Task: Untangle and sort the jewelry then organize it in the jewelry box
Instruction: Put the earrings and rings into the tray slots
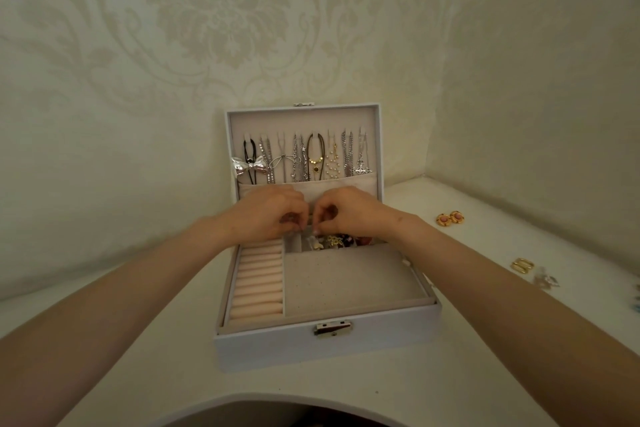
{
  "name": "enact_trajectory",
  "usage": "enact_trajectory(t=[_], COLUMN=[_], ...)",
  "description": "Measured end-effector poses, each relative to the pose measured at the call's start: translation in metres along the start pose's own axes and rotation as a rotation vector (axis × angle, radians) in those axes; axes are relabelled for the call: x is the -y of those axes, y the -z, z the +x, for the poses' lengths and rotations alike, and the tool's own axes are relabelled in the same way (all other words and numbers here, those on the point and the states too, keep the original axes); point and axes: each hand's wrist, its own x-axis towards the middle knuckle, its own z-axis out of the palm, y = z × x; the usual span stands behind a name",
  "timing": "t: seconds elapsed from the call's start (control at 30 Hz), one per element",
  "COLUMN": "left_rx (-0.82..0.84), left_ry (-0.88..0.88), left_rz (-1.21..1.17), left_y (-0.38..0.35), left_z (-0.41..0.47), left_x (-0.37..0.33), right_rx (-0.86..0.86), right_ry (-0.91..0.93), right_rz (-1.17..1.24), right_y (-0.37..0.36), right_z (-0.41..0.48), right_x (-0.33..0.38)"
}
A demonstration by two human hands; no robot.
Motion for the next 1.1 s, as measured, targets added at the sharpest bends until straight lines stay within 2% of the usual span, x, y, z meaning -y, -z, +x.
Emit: enact_trajectory(t=[0.2,0.33,0.47,0.57,0.7,0.77,0.9,1.1], left_rx=[-0.015,0.072,0.041,0.030,0.076,0.007,-0.113,-0.033], left_ry=[0.186,0.243,0.253,0.230,0.219,0.208,0.183,0.107], left_rz=[-0.170,-0.176,-0.135,-0.091,-0.027,0.000,-0.166,-0.366], left_y=[0.000,-0.001,-0.004,-0.005,0.003,0.009,0.006,-0.025], left_z=[-0.002,-0.001,0.003,0.005,0.006,0.013,0.047,0.108], left_x=[-0.009,-0.017,-0.021,-0.022,-0.023,-0.034,-0.081,-0.162], right_rx=[-0.035,-0.030,-0.066,-0.142,-0.141,-0.215,-0.385,-0.453], right_ry=[0.065,0.041,-0.036,-0.044,-0.034,-0.037,-0.188,-0.526], right_rz=[-0.211,-0.095,0.073,0.085,0.042,0.048,0.087,0.079], right_y=[-0.003,-0.002,-0.005,-0.012,-0.010,0.000,0.024,0.053], right_z=[0.000,-0.008,-0.008,-0.007,-0.011,-0.021,-0.058,-0.147], right_x=[0.011,0.011,0.008,0.005,0.002,-0.003,-0.034,-0.093])
